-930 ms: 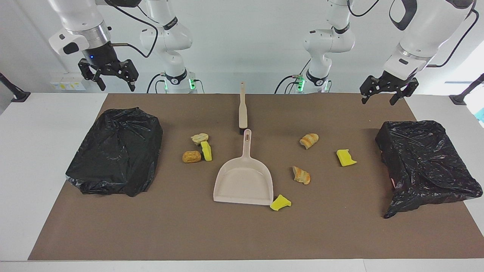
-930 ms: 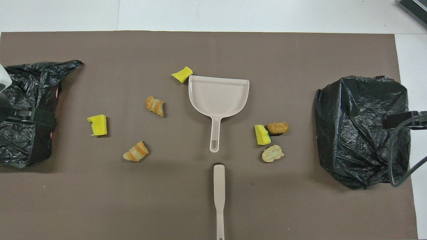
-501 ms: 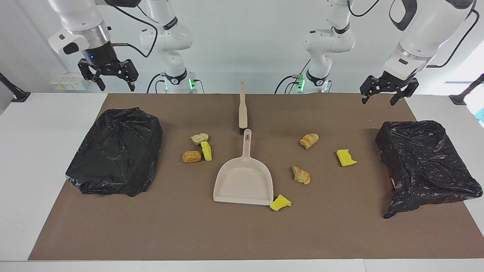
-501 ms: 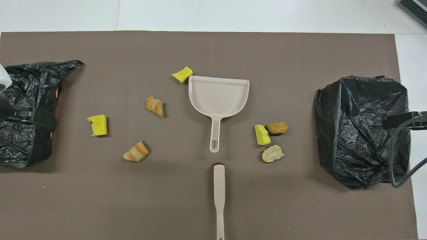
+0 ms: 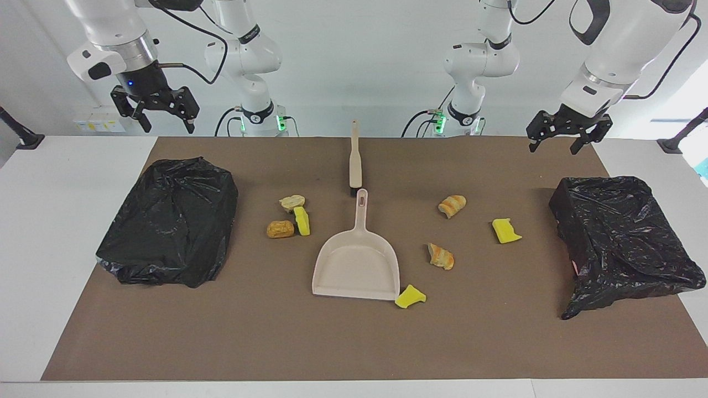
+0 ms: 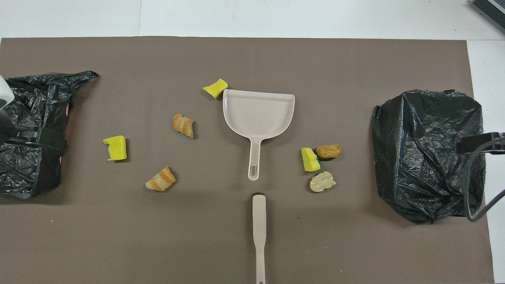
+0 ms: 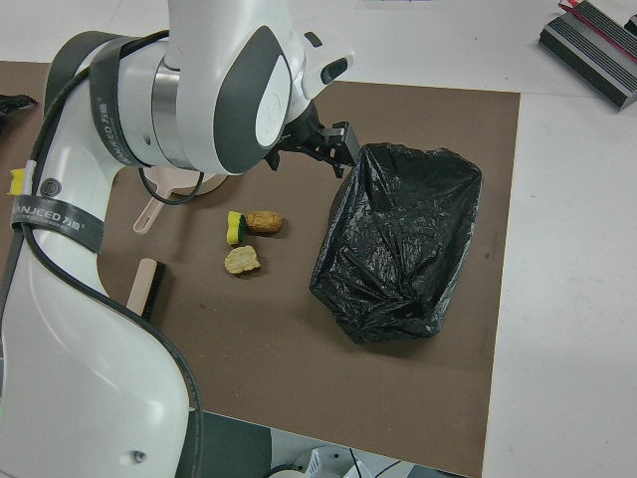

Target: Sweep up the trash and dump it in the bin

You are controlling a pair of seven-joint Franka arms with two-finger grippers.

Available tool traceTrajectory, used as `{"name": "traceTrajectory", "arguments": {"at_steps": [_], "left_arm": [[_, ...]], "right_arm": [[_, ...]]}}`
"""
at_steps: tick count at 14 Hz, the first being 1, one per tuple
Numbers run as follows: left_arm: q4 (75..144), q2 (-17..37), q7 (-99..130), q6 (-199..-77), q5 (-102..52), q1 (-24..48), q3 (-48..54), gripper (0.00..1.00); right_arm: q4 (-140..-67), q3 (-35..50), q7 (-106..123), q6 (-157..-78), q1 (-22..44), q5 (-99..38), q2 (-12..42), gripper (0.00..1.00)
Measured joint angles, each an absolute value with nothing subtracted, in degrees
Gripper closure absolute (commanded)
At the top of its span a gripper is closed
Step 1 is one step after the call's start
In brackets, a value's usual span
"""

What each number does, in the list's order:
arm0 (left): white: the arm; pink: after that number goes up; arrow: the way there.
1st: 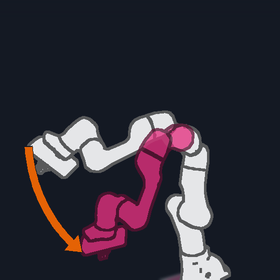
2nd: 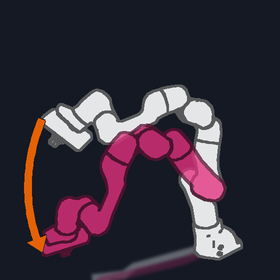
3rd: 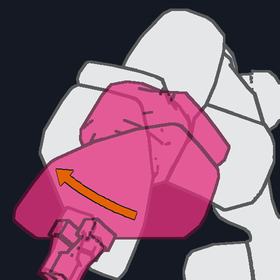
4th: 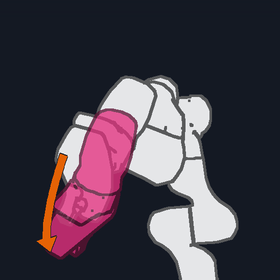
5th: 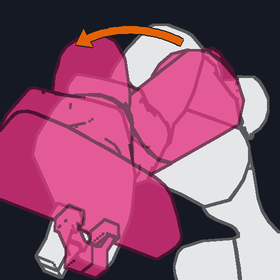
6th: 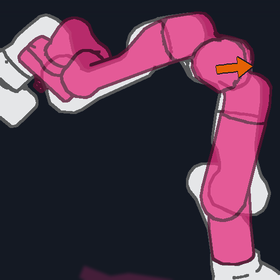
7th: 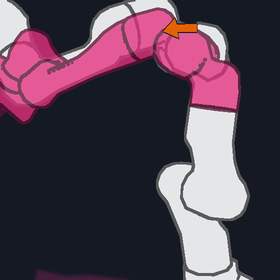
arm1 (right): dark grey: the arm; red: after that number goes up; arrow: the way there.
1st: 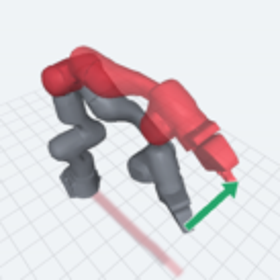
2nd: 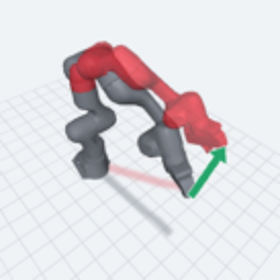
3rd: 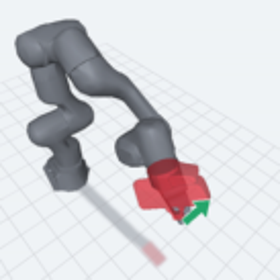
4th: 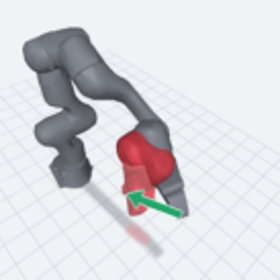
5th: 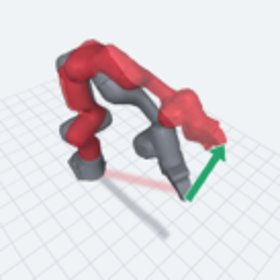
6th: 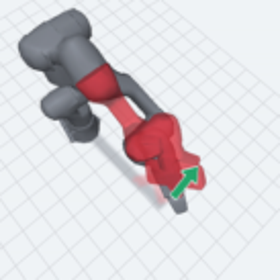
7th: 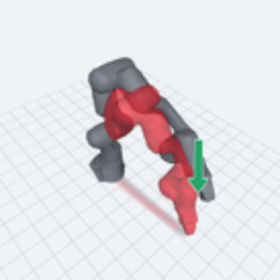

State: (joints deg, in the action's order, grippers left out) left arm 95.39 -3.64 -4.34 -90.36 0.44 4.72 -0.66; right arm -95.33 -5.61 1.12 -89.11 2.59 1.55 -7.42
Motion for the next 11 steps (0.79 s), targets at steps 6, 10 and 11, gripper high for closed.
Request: {"name": "traceTrajectory", "arguments": {"at_steps": [6, 10, 11], "left_arm": [[95.40, -3.64, -4.34, -90.36, 0.44, 4.72, -0.66, 0.00], [95.44, -3.62, -4.33, -90.35, 0.44, 4.72, -0.67, 0.00], [95.44, -3.63, -4.33, -90.35, 0.44, 4.72, -0.67, 0.00]], "right_arm": [[-95.34, -5.74, 1.17, -88.49, 1.84, 1.54, -7.45, 0.00], [-95.35, -5.68, 1.17, -88.34, 1.87, 1.54, -7.45, 0.00], [-95.35, -5.64, 1.17, -88.34, 1.87, 1.54, -7.45, 0.00]]}}
